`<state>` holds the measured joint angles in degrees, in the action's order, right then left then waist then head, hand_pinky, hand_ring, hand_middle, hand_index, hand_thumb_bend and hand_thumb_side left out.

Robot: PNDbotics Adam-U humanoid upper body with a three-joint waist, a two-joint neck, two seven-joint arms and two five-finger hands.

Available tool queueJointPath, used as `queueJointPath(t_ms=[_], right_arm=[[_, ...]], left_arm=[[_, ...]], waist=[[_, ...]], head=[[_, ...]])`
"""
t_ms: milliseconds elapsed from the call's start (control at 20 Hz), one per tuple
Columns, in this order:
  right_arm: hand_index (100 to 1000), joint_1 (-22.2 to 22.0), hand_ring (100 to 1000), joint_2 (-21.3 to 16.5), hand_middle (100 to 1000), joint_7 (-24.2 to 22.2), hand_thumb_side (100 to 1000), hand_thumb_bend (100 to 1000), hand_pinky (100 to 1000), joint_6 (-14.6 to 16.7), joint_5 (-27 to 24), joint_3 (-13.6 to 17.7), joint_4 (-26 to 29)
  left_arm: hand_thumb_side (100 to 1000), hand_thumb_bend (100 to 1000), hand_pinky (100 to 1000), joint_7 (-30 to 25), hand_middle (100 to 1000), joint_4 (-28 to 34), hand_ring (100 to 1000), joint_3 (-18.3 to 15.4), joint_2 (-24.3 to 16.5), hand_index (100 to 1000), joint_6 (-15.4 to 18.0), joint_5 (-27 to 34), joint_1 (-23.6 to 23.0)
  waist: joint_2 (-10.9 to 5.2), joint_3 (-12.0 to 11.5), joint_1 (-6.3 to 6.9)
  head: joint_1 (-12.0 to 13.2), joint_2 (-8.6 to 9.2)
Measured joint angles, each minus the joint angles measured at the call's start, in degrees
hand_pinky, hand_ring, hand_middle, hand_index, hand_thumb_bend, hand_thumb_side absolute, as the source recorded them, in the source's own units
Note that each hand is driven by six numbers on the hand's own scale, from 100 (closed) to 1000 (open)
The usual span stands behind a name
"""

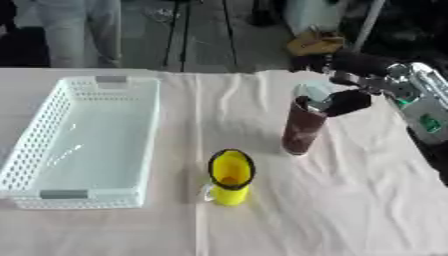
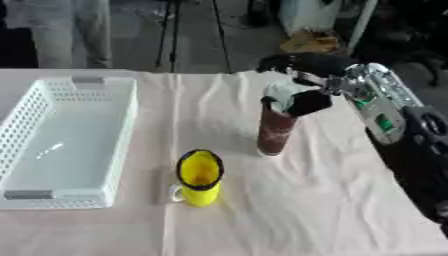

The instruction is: Pick up objects on the table and place them in the box.

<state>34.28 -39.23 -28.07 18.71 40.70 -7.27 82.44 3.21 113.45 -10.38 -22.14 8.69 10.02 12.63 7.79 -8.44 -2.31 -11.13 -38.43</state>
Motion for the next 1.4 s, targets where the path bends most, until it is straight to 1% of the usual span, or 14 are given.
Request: queueJointPath(t_ms=[350,550,750,800,850,900,1050,1100,1150,1200,1250,1300,1350,1400], right_arm=[[992,0.0,974,1.04,958,-0.67,825,160,1000,-0.63,-1.01,-0.2,-3.39],[993,0.03,970,1.57,954,-1.09,847,137,1000,-0.83,-2.01,-0.46,-4.98],[994,0.36,966,1.65,952,-1.76,866,125,1000,-0.97,-3.38,-0.56,-5.67],[997,0.45,958,1.65,948,-1.96,891,103,983,-0.98,-3.63,-0.56,-5.78],[997,0.48,958,1.65,948,-2.24,891,103,983,-1.08,-4.03,-0.57,-5.83],[1000,0.48,936,1.65,946,-2.65,883,164,898,-1.19,-4.48,-0.58,-5.85],[1000,0.32,930,1.68,944,-4.59,879,176,883,-1.71,-5.83,-0.96,-5.9],[993,0.32,891,1.72,933,-5.21,816,233,790,-1.89,-6.29,-0.98,-5.89],[993,0.32,891,1.72,933,-5.84,816,233,790,-2.08,-6.68,-0.98,-5.85],[975,0.35,816,1.7,916,-6.46,726,226,648,-2.28,-7.06,-0.98,-5.81],[975,0.37,816,1.69,916,-7.02,726,226,648,-2.44,-7.42,-0.98,-5.76],[974,0.4,786,1.69,915,-7.63,688,250,611,-2.64,-7.72,-0.98,-5.72],[974,0.36,786,1.67,915,-8.14,688,250,611,-2.8,-7.87,-0.98,-5.66],[979,0.24,783,1.62,919,-8.57,676,272,603,-2.92,-7.92,-0.98,-5.61]], left_arm=[[934,442,549,-0.06,775,0.0,823,0.0,0.0,810,0.06,0.06,0.0],[934,440,548,-0.19,776,0.0,823,0.0,0.0,810,0.18,0.07,0.0],[934,441,549,-0.27,776,0.0,823,0.0,0.0,810,0.24,0.08,0.01],[935,441,549,-0.28,776,0.0,823,0.0,0.0,810,0.24,0.08,0.01],[935,441,549,-0.28,776,0.0,823,0.0,0.0,810,0.23,0.08,0.01],[935,441,549,-0.29,776,0.0,823,0.0,0.0,810,0.23,0.09,0.01],[935,441,549,-0.34,776,0.0,823,0.0,0.0,810,0.18,0.11,0.01],[936,441,549,-0.35,777,0.0,824,0.0,0.0,811,0.18,0.13,0.02],[936,441,549,-0.36,777,0.0,824,0.0,0.0,811,0.17,0.14,0.02],[936,442,549,-0.37,777,0.0,824,0.0,0.0,810,0.17,0.15,0.02],[936,442,549,-0.38,777,0.0,824,0.0,0.0,810,0.18,0.16,0.02],[936,443,549,-0.39,777,0.0,824,0.0,0.0,811,0.18,0.18,0.02],[936,443,549,-0.41,777,0.0,824,0.0,0.0,811,0.2,0.19,0.02],[937,443,549,-0.44,777,0.0,824,0.0,0.0,811,0.23,0.21,0.02]], waist=[[0.09,-0.18,0.17],[0.3,-0.24,0.34],[0.3,-0.28,0.41],[0.3,-0.28,0.41],[0.3,-0.28,0.41],[0.3,-0.28,0.41],[0.23,-0.28,0.41],[0.23,-0.28,0.42],[0.22,-0.27,0.42],[0.2,-0.24,0.39],[0.18,-0.22,0.39],[0.15,-0.2,0.39],[0.15,-0.18,0.39],[0.15,-0.18,0.39]], head=[[-0.12,0.0],[-0.19,0.0],[-0.21,0.0],[-0.21,0.0],[-0.22,0.0],[-0.22,0.0],[-0.25,0.0],[-0.26,0.0],[-0.26,0.0],[-0.26,0.0],[-0.26,0.0],[-0.26,0.0],[-0.27,0.0],[-0.28,0.0]])
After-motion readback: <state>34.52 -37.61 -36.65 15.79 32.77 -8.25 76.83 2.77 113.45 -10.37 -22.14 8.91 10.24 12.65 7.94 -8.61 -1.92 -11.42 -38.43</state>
